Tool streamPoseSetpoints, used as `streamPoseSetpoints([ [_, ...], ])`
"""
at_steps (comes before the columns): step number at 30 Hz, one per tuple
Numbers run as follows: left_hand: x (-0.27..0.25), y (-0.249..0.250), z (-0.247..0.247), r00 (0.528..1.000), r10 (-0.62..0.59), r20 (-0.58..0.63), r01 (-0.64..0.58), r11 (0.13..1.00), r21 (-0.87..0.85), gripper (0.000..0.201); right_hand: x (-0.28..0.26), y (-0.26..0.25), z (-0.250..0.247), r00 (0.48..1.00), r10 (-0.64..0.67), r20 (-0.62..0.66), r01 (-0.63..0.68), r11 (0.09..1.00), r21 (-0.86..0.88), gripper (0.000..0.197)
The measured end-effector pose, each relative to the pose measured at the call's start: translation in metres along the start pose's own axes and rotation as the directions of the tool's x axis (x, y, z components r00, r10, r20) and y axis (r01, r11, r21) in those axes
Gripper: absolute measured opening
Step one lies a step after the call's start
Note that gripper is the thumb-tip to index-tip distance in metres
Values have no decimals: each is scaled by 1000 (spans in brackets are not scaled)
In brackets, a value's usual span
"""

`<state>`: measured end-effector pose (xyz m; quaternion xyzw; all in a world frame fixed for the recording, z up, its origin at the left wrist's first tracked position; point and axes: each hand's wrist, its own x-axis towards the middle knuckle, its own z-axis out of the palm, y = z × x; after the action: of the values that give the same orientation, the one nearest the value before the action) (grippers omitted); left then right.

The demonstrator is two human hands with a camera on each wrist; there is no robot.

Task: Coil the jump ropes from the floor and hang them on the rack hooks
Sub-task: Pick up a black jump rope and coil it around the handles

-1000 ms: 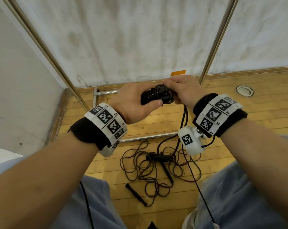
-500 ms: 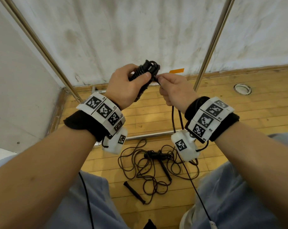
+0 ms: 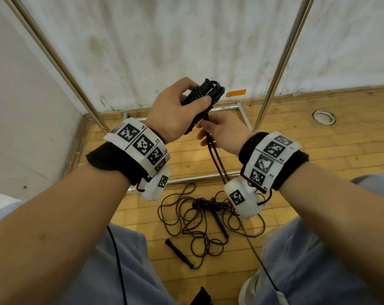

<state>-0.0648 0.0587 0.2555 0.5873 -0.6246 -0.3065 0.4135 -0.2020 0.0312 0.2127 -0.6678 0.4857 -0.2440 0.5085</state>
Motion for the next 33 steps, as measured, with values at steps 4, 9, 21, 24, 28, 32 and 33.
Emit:
streamPoseSetpoints([
  [4,3,2,-5,999,-25,-43,24,999,-36,8,4,-1,0,998,63,29,-69,958,278,23],
  [9,8,2,-12,987,-61,-149,45,993,-109,13,8,-6,-1,989,-116,-96,128,983,130,10],
  [21,18,-10,-14,903,-192,-384,95,962,-256,13,-2,-29,-10,989,-20,149,-53,879,474,21],
  [24,20,-15,-14,853,-224,-472,104,958,-266,14,-1,-22,-11,990,12,143,-55,952,300,17],
  [28,32,-25,-29,706,-318,-632,88,926,-368,18,1,-14,-16,986,28,162,-40,997,71,11],
  [32,36,-34,-33,671,-335,-661,89,922,-376,19,3,-7,-17,997,59,59,-47,982,-182,19],
  [33,35,-35,-31,706,-346,-618,107,915,-390,17,4,-5,-16,998,56,13,-51,965,-258,31],
])
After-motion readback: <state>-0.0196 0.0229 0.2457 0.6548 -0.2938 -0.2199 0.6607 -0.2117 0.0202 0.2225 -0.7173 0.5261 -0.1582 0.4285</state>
